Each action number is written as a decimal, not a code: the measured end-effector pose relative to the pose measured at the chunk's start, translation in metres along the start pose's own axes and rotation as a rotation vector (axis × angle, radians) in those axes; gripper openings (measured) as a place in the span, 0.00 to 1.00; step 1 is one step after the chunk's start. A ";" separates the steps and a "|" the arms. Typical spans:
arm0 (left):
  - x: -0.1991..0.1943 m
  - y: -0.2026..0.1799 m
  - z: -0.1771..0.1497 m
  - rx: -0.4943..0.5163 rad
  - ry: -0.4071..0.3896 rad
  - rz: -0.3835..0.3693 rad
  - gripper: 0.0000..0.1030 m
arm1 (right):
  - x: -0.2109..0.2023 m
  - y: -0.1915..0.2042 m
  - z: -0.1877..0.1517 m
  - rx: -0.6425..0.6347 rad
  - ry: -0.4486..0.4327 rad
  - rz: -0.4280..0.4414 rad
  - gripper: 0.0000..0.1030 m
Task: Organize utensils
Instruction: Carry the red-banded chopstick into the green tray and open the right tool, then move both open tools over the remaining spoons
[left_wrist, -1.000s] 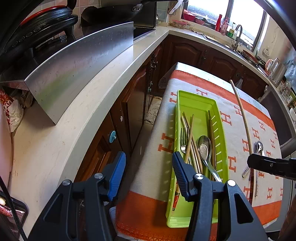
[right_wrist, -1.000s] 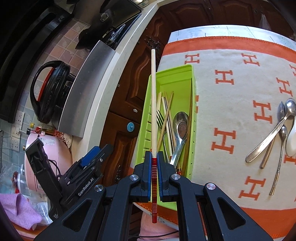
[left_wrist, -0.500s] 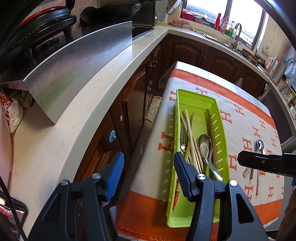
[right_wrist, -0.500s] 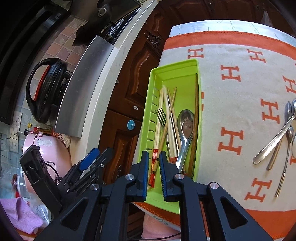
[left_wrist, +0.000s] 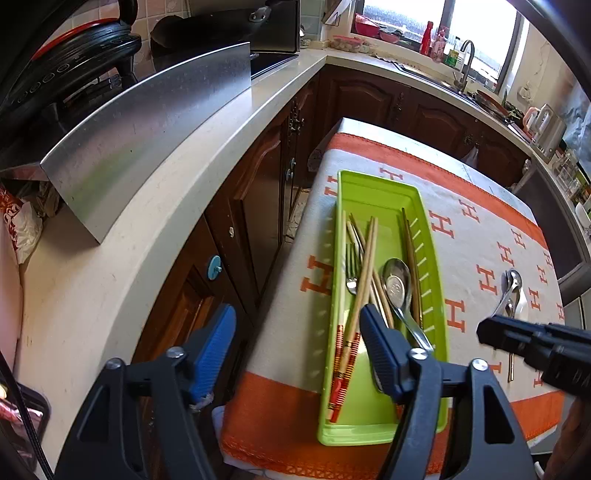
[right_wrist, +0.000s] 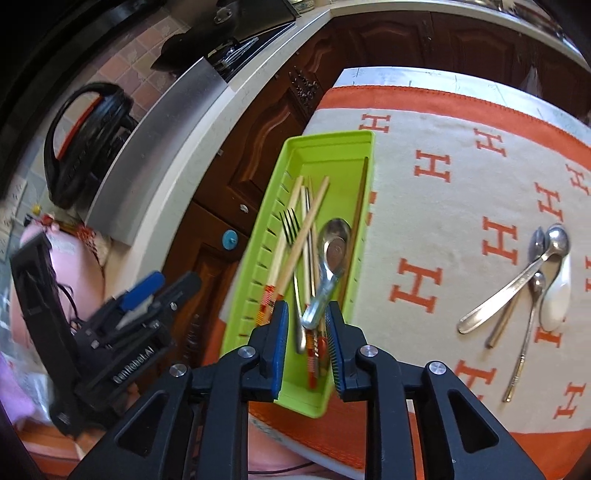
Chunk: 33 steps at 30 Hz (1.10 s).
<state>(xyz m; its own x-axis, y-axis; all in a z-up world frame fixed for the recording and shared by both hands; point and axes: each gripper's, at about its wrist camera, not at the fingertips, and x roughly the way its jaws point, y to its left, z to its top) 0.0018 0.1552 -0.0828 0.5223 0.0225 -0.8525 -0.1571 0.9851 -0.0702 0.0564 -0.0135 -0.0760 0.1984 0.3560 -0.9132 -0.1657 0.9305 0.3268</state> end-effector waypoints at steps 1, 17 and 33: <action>-0.001 -0.002 -0.001 0.001 -0.003 -0.004 0.68 | -0.001 0.000 -0.004 -0.017 -0.002 -0.011 0.22; -0.029 -0.080 -0.040 0.144 -0.043 -0.018 0.84 | -0.050 -0.038 -0.064 -0.027 -0.115 -0.026 0.35; -0.038 -0.206 -0.060 0.427 -0.024 -0.006 0.85 | -0.117 -0.186 -0.111 0.225 -0.257 -0.022 0.37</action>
<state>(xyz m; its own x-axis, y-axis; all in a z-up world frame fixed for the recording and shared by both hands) -0.0365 -0.0592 -0.0670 0.5421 0.0156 -0.8402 0.2046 0.9673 0.1500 -0.0437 -0.2378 -0.0567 0.4413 0.3192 -0.8387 0.0530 0.9237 0.3794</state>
